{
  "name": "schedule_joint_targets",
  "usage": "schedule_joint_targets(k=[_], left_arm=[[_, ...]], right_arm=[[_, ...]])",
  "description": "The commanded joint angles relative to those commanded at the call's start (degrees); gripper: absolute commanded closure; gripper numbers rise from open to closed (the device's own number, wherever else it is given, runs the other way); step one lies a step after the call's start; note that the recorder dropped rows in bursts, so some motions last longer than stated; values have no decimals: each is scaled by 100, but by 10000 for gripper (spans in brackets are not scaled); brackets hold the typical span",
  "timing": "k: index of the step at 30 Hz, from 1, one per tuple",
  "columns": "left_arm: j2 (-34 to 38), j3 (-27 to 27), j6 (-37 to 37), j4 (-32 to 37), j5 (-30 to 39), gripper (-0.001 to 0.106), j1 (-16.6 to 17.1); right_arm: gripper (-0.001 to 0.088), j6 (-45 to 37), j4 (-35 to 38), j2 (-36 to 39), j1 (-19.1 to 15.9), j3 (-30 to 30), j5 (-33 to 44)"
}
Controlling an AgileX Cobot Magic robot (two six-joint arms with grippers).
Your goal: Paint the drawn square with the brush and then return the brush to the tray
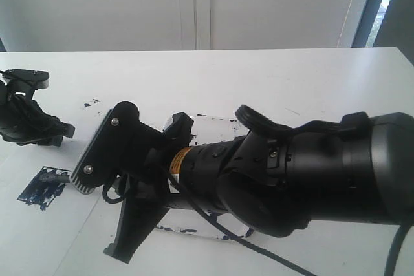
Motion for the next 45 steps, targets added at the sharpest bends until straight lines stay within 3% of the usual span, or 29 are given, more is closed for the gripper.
schedule_joint_targets(k=[9,36,45], left_arm=[[0,11,0,0,11,517,0],[274,11,-7,-424,159,517,0],[274,11,15,-425,159,517,0]], right_arm=[[868,0,0,-265,0,0,-32],[868,13,0,-2,12,0,463],[868,37,0,-48,353,0,538]])
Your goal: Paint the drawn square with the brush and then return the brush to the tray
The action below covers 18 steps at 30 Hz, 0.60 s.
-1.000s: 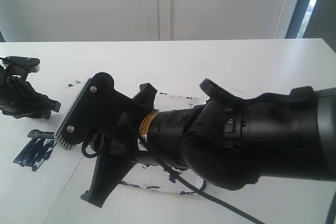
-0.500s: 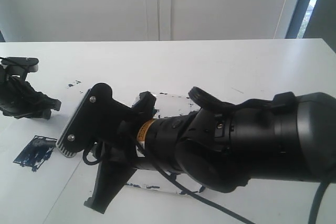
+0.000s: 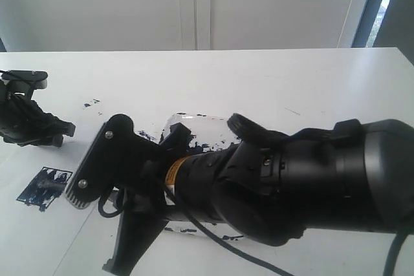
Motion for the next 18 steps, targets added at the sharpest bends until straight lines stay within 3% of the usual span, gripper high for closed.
schedule_joint_targets(k=[5,18], left_arm=[[0,0,15,22,35,517,0],[0,0,15,21,58,517,0]], right_arm=[[868,0,0,-256,45,0,-252],[868,-44,0,-189,-348,0,-395]])
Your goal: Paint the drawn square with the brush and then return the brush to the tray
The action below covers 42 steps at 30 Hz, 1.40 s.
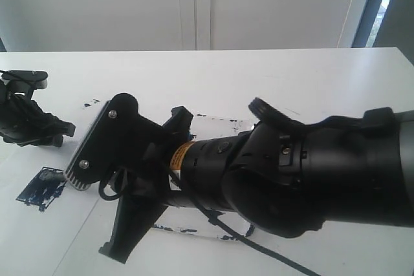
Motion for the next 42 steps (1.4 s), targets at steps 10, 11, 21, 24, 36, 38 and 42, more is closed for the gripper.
schedule_joint_targets(k=[10,11,21,24,36,38,42], left_arm=[[0,0,0,0,0,517,0],[0,0,0,0,0,517,0],[0,0,13,0,-2,517,0],[0,0,13,0,-2,517,0],[0,0,13,0,-2,517,0],[0,0,13,0,-2,517,0],[0,0,14,0,10,517,0]], right_arm=[[868,0,0,280,-70,0,-135],[868,0,0,289,-70,0,-135],[868,11,0,282,-59,0,-182],[868,49,0,248,-2,0,-103],[868,49,0,-245,364,0,368],[868,49,0,-296,249,0,400],[868,60,0,-296,-7,0,486]])
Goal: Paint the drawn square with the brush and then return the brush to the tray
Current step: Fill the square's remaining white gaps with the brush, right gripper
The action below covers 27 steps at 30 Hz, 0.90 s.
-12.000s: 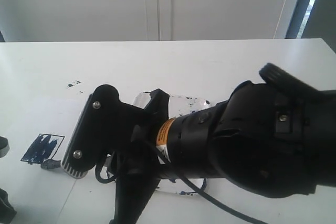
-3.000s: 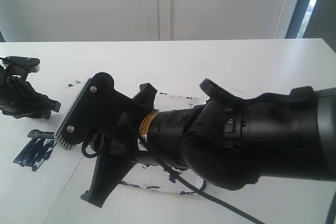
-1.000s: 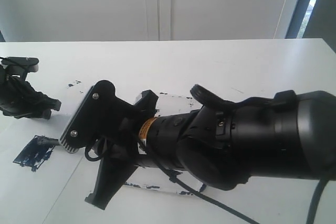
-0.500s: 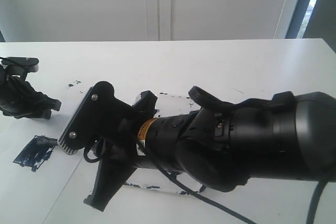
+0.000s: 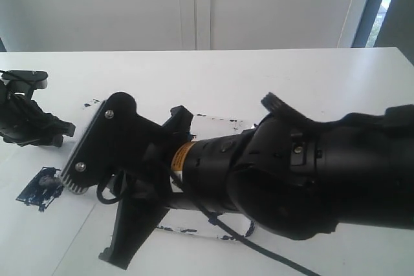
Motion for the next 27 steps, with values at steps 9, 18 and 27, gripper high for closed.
schedule_joint_targets(k=[9,18,27], left_arm=[[0,0,0,0,11,517,0],[0,0,0,0,11,517,0],[0,0,0,0,23,517,0]], right_arm=[[868,88,0,13,-106,0,20],[868,147,0,278,-96,0,9],[868,225,0,278,3,0,3]])
